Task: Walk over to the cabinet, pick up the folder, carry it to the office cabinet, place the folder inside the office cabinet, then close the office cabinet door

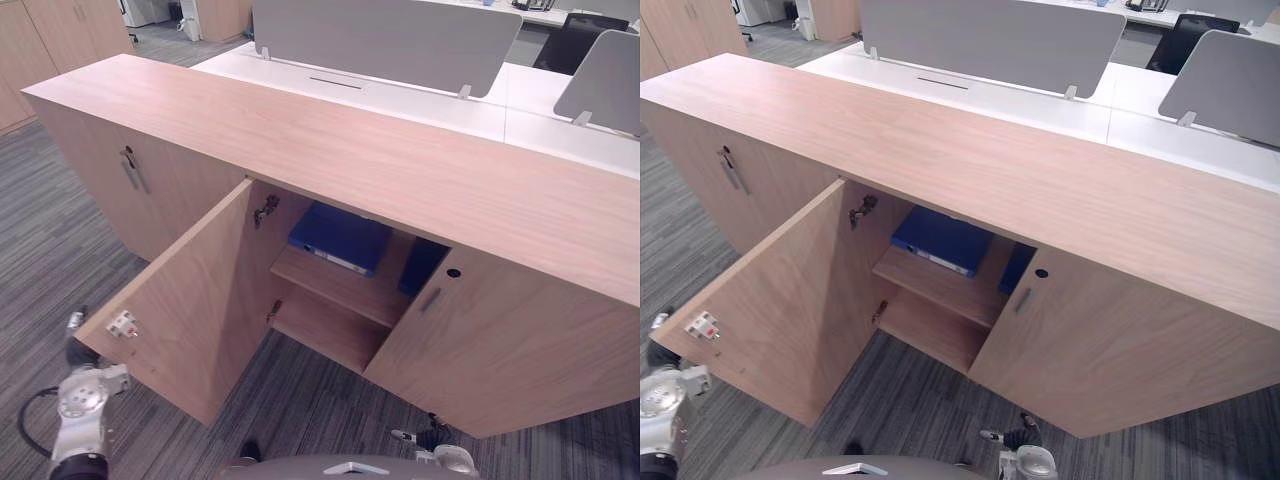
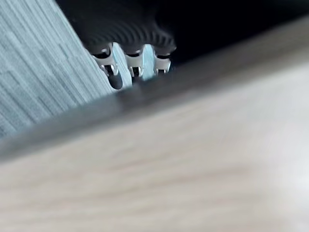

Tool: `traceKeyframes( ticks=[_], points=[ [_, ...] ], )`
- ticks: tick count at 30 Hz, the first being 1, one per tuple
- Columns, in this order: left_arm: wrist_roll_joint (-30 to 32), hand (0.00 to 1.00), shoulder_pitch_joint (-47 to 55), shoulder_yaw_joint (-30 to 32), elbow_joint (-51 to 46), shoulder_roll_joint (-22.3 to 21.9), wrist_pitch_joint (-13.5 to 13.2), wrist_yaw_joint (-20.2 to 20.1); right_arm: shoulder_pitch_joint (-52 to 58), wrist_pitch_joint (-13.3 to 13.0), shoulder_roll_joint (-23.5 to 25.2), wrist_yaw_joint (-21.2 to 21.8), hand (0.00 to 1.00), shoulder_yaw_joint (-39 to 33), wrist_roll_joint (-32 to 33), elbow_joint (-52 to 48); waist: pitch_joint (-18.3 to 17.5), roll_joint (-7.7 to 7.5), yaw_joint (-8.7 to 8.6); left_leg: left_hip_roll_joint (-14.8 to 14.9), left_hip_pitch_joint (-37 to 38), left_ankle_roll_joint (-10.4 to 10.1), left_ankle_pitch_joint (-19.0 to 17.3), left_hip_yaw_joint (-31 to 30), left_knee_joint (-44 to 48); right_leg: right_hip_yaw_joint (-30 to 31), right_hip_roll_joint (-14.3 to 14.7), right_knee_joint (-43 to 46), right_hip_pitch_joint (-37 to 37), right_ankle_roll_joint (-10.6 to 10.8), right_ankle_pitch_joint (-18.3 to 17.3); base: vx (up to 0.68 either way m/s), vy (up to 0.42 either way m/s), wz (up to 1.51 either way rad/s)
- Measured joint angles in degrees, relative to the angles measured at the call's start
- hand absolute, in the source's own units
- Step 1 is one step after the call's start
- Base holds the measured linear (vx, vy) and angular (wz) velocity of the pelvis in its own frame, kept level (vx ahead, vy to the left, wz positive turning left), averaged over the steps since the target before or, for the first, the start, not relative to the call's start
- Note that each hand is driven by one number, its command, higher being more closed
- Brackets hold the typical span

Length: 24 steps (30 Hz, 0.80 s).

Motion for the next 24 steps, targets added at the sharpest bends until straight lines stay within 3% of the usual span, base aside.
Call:
traceKeyframes(
  ticks=[4,7,10,19,24],
  points=[
    [-0.1,0.00,4.2,-2.6,-4.3,-5.4,0.1,-1.0,0.3,0.1,0.5,0.0,0.00,-0.4,-0.1,0.0,-0.3,-0.21,-0.27,-0.5,-0.1,0.1,-0.1,-0.2,0.0,1.4,0.0,-0.3,0.1,0.1,0.2,0.02,0.017,0.04],
    [0.0,0.00,6.8,-4.4,-5.9,-5.9,0.1,-2.3,0.2,0.1,1.3,0.0,0.00,-0.6,-0.1,0.0,-0.8,-0.61,-0.05,-0.7,-0.1,0.0,0.0,-0.4,0.0,1.6,-0.1,-0.4,0.2,0.5,1.0,0.06,0.002,0.05],
    [-0.1,0.00,8.3,-4.8,-6.4,-6.9,0.1,-3.1,0.0,0.1,1.7,0.1,0.00,-1.2,-0.1,0.0,-0.9,0.26,0.29,-0.8,-0.1,0.3,0.3,0.1,0.0,1.9,-0.1,-1.1,0.5,1.2,1.8,0.06,-0.005,-0.06],
    [-0.1,0.00,11.6,-11.2,-6.6,-8.1,0.3,-6.3,-0.8,0.2,2.1,0.1,0.00,-1.2,-0.6,0.0,-1.0,0.49,0.38,-0.7,1.5,0.4,-0.1,2.5,0.0,4.6,0.0,-1.8,0.8,0.8,2.4,-0.03,0.004,-0.14],
    [0.0,0.00,12.2,-16.8,-6.5,-10.6,1.4,-8.6,-0.6,0.5,2.2,0.0,0.00,-1.0,-0.6,0.0,-1.0,0.32,-1.49,-0.7,2.2,0.5,-0.9,5.1,0.0,7.5,0.0,-1.8,-0.3,0.6,2.6,-0.09,0.025,-0.29]
  ],
)
